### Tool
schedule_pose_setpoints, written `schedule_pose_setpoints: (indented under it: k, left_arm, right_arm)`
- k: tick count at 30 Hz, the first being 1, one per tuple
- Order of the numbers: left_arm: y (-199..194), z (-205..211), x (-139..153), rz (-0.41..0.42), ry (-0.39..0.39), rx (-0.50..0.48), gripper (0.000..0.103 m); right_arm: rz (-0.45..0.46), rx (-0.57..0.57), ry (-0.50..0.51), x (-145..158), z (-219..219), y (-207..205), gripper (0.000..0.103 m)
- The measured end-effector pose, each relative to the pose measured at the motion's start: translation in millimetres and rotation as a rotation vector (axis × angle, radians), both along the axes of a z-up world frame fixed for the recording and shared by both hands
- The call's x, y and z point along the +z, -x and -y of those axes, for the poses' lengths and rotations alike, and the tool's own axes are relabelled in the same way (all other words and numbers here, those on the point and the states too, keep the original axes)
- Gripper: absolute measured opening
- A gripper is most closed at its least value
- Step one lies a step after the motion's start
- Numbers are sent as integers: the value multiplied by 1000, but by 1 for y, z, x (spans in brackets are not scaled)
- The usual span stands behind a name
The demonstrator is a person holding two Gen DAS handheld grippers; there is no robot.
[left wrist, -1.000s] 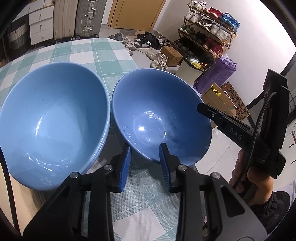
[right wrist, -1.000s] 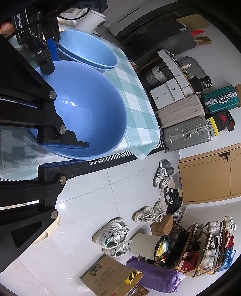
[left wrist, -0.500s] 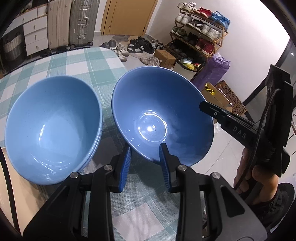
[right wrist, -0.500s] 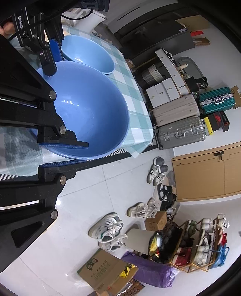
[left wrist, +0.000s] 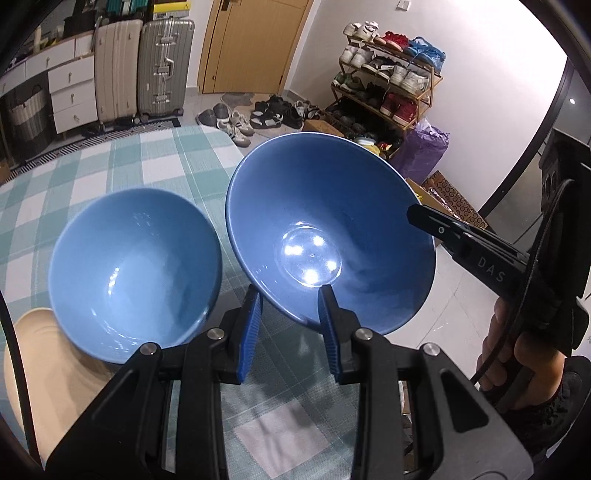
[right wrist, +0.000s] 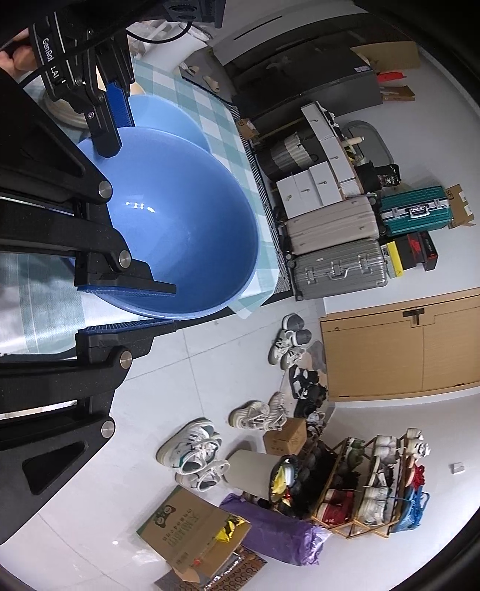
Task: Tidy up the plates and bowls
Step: 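Lift the bowls and bring the left gripper's bowl over the right gripper's bowls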
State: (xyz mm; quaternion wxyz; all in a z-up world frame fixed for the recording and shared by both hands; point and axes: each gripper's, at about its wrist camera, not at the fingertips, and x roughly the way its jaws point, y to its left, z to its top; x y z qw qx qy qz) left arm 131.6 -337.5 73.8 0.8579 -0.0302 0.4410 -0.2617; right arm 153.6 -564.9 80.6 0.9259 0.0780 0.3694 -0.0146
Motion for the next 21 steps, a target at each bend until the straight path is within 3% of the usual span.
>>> schedule_pose_setpoints:
  k: [21]
  left_arm:
    - [30,-83,62,70,34,85,28]
  right_arm:
    - [76,85,56,54,-91,-5,13]
